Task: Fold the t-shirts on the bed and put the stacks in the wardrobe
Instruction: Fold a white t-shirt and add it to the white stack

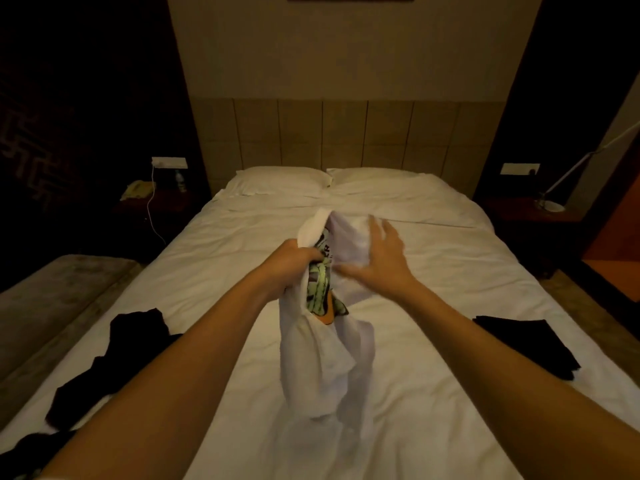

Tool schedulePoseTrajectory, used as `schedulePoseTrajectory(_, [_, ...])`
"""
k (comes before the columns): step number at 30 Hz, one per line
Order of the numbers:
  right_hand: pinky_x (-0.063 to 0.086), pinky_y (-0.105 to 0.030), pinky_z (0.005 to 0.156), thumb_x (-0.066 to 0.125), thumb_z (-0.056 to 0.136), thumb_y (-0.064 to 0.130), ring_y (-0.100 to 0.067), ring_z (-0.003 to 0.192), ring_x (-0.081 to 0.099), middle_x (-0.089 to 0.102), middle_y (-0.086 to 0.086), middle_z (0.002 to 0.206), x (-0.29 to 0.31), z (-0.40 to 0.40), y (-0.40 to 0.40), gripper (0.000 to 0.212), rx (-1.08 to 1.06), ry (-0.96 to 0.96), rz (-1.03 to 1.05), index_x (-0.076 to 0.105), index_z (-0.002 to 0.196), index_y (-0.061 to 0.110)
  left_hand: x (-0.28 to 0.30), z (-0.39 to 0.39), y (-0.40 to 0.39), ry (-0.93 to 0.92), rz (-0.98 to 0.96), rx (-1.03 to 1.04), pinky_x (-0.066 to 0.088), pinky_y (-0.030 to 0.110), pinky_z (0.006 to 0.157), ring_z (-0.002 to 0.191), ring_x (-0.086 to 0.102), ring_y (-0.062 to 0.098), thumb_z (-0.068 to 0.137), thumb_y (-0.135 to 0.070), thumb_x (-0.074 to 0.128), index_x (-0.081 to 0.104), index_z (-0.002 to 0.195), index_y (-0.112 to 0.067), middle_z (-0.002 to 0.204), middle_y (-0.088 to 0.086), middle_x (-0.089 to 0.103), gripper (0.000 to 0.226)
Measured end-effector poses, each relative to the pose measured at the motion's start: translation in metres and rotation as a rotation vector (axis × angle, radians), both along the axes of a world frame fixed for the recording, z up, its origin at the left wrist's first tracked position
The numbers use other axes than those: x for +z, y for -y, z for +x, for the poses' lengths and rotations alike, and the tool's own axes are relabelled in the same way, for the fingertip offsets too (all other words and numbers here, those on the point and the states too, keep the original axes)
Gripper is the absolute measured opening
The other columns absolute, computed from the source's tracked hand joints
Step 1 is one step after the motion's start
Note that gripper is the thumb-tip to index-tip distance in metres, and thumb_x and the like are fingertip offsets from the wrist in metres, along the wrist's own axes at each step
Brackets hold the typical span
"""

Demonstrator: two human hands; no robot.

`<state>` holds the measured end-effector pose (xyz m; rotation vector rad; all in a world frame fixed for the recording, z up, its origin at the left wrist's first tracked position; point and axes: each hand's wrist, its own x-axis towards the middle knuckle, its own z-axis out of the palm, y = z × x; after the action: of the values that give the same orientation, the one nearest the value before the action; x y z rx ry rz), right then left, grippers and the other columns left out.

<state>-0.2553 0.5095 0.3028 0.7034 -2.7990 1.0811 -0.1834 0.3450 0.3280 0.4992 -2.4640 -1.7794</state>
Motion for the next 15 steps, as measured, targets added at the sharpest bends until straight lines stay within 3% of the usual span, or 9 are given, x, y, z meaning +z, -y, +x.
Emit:
schedulePoseTrajectory(2, [0.026,-0.051,0.114,0.079,0.068,0.049,-0.031,0.15,0.009,0.001,-0.007,0.165,0.003,0.015,0.014,0.121,0.233,-0.309,0.169,-0.006,0.154,0.038,0.013,0.001,-0.007,-0.034,-0.138,-0.128,0.053,0.034,0.074,0.082,0.067,0.02,0.09,-0.015,0.063,0.067,0.097,-0.011,0.091,0.009,0.071,0.009])
schedulePoseTrajectory(4, [0.038,-0.047,0.107,0.081,0.067,0.021,-0.031,0.14,0.031,0.025,-0.01,0.158,0.017,0.026,0.026,0.126,0.342,-0.305,0.149,-0.009,0.154,0.037,0.022,0.002,-0.008,-0.098,-0.217,-0.196,0.054,0.028,0.076,0.085,0.068,0.014,0.091,-0.017,0.063,0.066,0.095,-0.015,0.089,0.003,0.071,0.005])
schedulePoseTrajectory(5, [0.047,-0.045,0.096,0.078,0.068,0.013,-0.031,0.124,0.048,0.043,-0.012,0.146,0.02,0.027,0.029,0.125,0.342,-0.284,0.133,-0.008,0.155,0.037,0.024,0.003,-0.004,-0.108,-0.195,-0.199,0.055,0.026,0.075,0.083,0.069,0.014,0.091,-0.019,0.066,0.065,0.094,-0.015,0.087,0.002,0.071,0.005])
schedulePoseTrajectory(7, [0.052,-0.042,0.076,0.072,0.074,0.011,-0.03,0.096,0.06,0.06,-0.009,0.121,0.023,0.028,0.032,0.109,0.299,-0.278,0.185,0.005,0.156,0.035,0.02,0.006,0.009,-0.094,-0.057,-0.177,0.059,0.034,0.076,0.084,0.073,0.023,0.085,-0.025,0.075,0.059,0.099,-0.013,0.09,0.01,0.073,0.024])
schedulePoseTrajectory(10, [0.049,-0.039,0.071,0.066,0.082,0.016,-0.03,0.097,0.062,0.064,-0.004,0.111,0.013,0.032,0.036,0.054,0.256,-0.372,0.339,0.047,0.132,0.025,-0.001,0.015,0.032,-0.057,0.156,-0.155,0.058,0.036,0.075,0.09,0.072,0.022,0.084,-0.026,0.077,0.051,0.118,-0.02,0.104,0.014,0.071,0.043])
schedulePoseTrajectory(12, [0.043,-0.035,0.063,0.064,0.083,0.018,-0.03,0.09,0.06,0.061,-0.004,0.101,0.007,0.038,0.04,0.03,0.209,-0.395,0.39,0.05,0.11,0.022,-0.019,0.028,0.044,-0.08,0.251,-0.171,0.055,0.033,0.076,0.098,0.068,0.02,0.09,-0.02,0.067,0.054,0.122,-0.022,0.114,0.013,0.067,0.034])
schedulePoseTrajectory(15, [0.038,-0.033,0.058,0.061,0.08,0.013,-0.031,0.083,0.058,0.06,-0.004,0.093,0.008,0.046,0.043,0.027,0.14,-0.295,0.34,0.042,0.096,0.024,-0.059,0.054,0.071,-0.06,0.114,-0.307,0.054,0.033,0.089,0.111,0.063,0.015,0.085,-0.022,0.067,0.057,0.126,-0.025,0.123,0.001,0.066,0.043])
